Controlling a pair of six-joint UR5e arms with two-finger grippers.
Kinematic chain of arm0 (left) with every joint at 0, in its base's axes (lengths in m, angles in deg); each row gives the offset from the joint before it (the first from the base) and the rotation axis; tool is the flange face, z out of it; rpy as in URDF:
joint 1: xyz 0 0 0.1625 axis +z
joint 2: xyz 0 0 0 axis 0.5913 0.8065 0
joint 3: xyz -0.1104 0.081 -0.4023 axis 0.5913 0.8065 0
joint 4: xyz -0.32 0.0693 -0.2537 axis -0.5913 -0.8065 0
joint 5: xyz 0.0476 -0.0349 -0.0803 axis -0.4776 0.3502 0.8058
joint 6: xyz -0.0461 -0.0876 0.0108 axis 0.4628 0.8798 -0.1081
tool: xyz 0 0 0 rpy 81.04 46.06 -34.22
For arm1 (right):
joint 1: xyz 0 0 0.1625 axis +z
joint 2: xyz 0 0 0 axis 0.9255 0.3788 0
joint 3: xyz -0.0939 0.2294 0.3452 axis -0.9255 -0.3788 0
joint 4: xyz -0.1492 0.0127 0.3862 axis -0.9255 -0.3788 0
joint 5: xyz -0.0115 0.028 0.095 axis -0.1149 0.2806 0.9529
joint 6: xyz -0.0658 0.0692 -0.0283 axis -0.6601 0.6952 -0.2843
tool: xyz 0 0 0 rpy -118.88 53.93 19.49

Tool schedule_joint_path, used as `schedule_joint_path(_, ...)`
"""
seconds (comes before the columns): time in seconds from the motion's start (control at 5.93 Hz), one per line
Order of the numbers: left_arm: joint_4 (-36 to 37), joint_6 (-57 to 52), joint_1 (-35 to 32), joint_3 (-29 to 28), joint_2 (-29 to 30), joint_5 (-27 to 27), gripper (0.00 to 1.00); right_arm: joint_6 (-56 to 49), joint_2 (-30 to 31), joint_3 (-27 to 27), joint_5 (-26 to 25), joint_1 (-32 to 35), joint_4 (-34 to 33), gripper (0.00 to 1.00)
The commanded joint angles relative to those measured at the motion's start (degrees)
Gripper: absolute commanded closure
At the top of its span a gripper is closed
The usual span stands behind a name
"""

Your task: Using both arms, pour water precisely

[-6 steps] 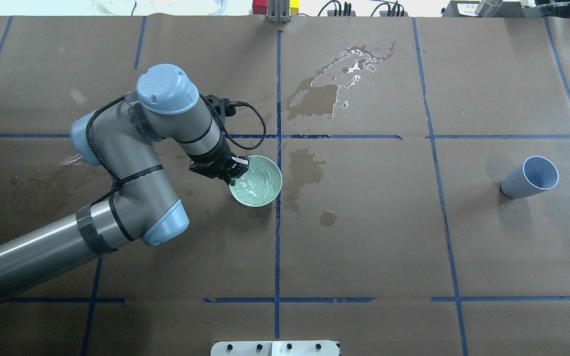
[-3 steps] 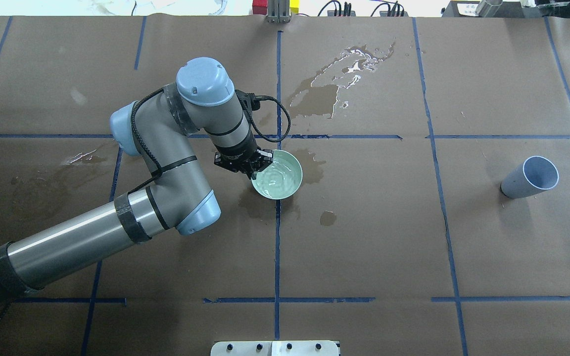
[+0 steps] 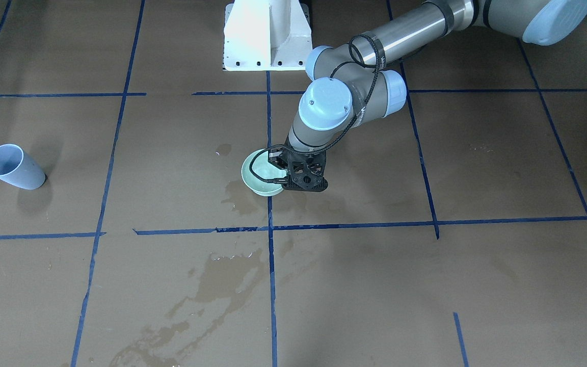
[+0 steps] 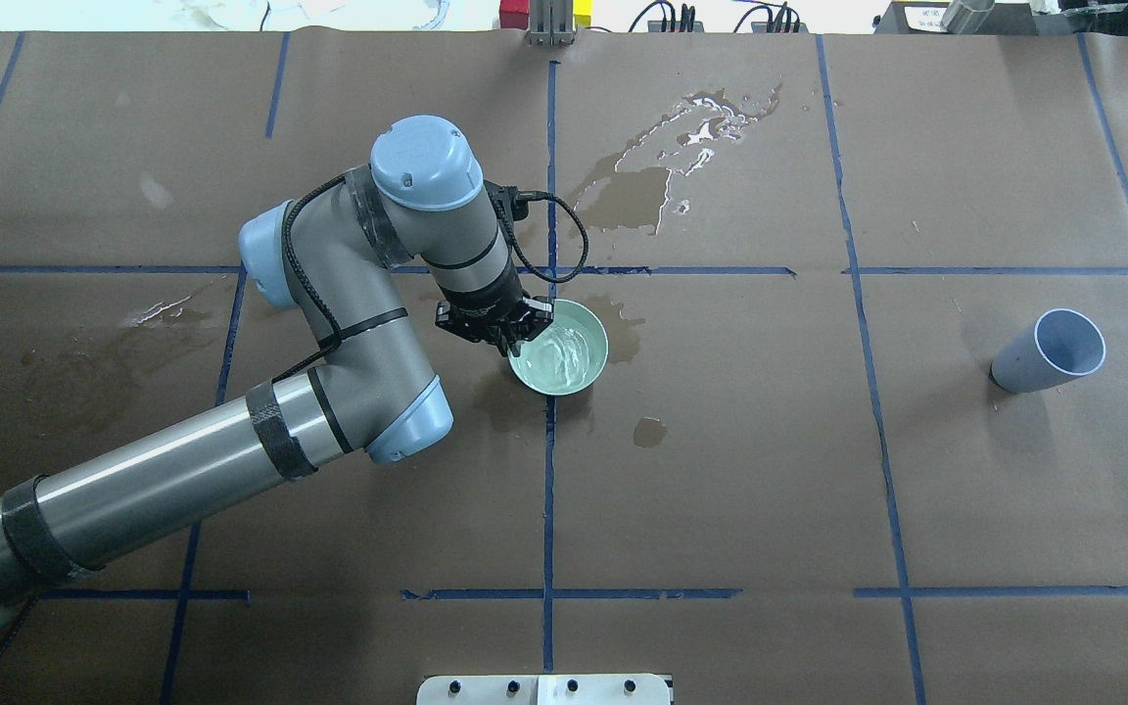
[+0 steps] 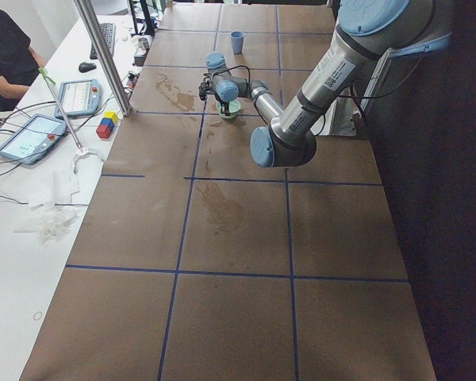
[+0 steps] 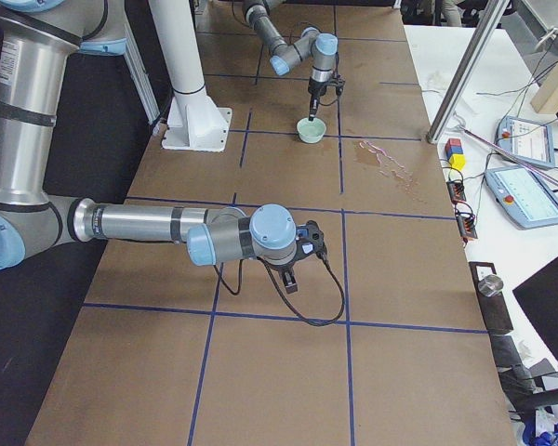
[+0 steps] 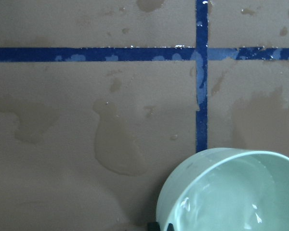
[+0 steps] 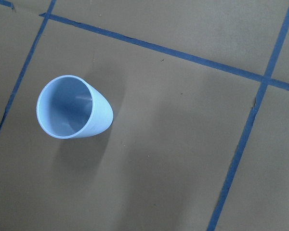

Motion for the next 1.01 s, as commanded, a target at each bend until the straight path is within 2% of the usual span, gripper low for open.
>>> schedule_joint_path(0.0,0.1,0.1,-0.2,0.7,0.0,0.0,0.27,2.6,-0.2,0.1,0.0,-1.0,0.8,0.00)
schedule_joint_path(0.17,-0.2,0.4,-0.7,4.2,-0.5,0.0,0.17,6.8,-0.2,0.0,-0.7,-5.2,9.0,0.01)
schedule_joint_path(0.34,-0.3,3.5,-0.9,6.9,-1.8,0.0,0.13,18.5,-0.1,0.0,-5.0,-5.5,21.4,0.01)
schedule_joint_path(0.51,-0.3,5.9,-0.9,10.7,-4.4,-0.1,0.13,35.6,1.4,-0.2,-13.3,-14.0,36.8,0.01)
schedule_joint_path(0.67,-0.3,6.0,-1.0,13.8,-6.8,-0.1,0.11,48.8,2.2,-0.2,-21.3,-22.6,46.9,0.01)
schedule_joint_path(0.84,-0.2,6.0,-1.1,14.0,-7.0,-0.2,0.10,53.1,5.5,0.0,-32.0,-27.1,54.1,0.01)
